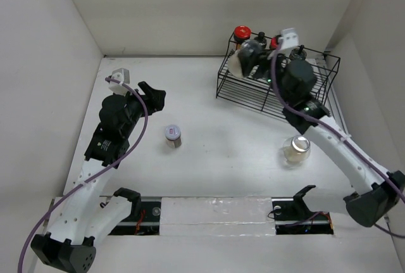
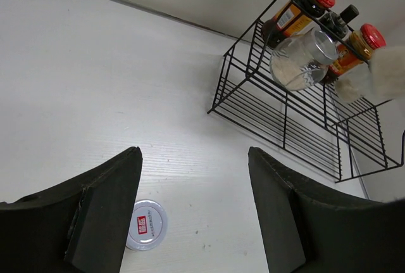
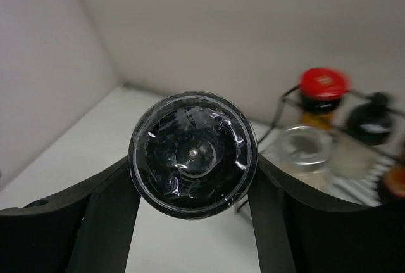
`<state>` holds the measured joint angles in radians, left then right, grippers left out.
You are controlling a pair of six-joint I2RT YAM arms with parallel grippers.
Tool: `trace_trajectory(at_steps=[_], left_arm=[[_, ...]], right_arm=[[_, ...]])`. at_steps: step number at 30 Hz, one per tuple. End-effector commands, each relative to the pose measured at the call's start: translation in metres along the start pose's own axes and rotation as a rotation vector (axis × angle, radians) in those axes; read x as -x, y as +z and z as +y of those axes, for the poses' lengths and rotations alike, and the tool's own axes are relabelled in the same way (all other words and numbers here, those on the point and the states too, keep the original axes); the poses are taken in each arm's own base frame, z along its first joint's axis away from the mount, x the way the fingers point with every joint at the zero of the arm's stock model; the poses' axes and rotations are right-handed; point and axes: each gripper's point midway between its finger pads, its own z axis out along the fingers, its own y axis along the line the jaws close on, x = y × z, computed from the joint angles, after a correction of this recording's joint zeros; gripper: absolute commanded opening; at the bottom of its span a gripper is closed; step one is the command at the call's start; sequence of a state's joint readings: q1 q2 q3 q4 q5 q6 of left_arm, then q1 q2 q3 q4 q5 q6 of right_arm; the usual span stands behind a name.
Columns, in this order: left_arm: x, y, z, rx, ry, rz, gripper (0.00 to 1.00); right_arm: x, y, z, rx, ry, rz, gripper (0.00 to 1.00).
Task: Organize the condiment bottles
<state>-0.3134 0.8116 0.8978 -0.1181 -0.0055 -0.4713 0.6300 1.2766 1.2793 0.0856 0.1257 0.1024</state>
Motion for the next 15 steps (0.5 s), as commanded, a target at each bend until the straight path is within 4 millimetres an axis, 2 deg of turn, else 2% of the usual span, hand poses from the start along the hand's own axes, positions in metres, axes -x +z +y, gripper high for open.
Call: trace_trajectory(at_steps=[1, 2, 3, 4, 6, 7, 9, 13, 15], left_arm=[[0.011, -0.001, -0.012, -0.052, 0.011, -0.033, 0.64], [0.011, -0.001, -0.012, -0.052, 0.011, -0.033, 0.64], [0.011, -0.001, -0.012, -0.052, 0.011, -0.033, 0.64], [0.011, -0.001, -0.012, -0.052, 0.011, -0.033, 0.64], [0.011, -0.001, -0.012, -0.052, 0.011, -0.033, 0.64], [0.011, -0.001, -0.012, -0.052, 0.011, -0.033, 0.64], [0.011, -0.001, -0.012, -0.052, 0.011, -0.033, 0.64], [0.010, -0.001, -0.013, -0.060, 0.011, -0.028, 0.64], [0.010, -0.001, -0.013, -0.060, 0.011, -0.028, 0.64]], right_arm=[[0.011, -0.006, -0.061, -0.174, 0.018, -0.057, 0.45], [0.017, -0.011, -0.072, -0.199, 0.015, -0.066, 0.45], [0.017, -0.014, -0.095, -0.265, 0.009, -0.063, 0.45], [0.019, -0.016, -0.107, -0.291, 0.007, -0.067, 0.45], [0.013, -0.014, -0.128, -0.335, 0.001, -0.043, 0.45], [0.011, -0.014, -0.145, -0.366, -0.003, -0.031, 0.45], [0.004, -0.006, -0.164, -0.403, -0.005, -0.011, 0.45], [-0.016, 0.014, -0.183, -0.380, -0.001, 0.053, 0.45], [-0.014, 0.020, -0.189, -0.389, -0.001, 0.052, 0.45]])
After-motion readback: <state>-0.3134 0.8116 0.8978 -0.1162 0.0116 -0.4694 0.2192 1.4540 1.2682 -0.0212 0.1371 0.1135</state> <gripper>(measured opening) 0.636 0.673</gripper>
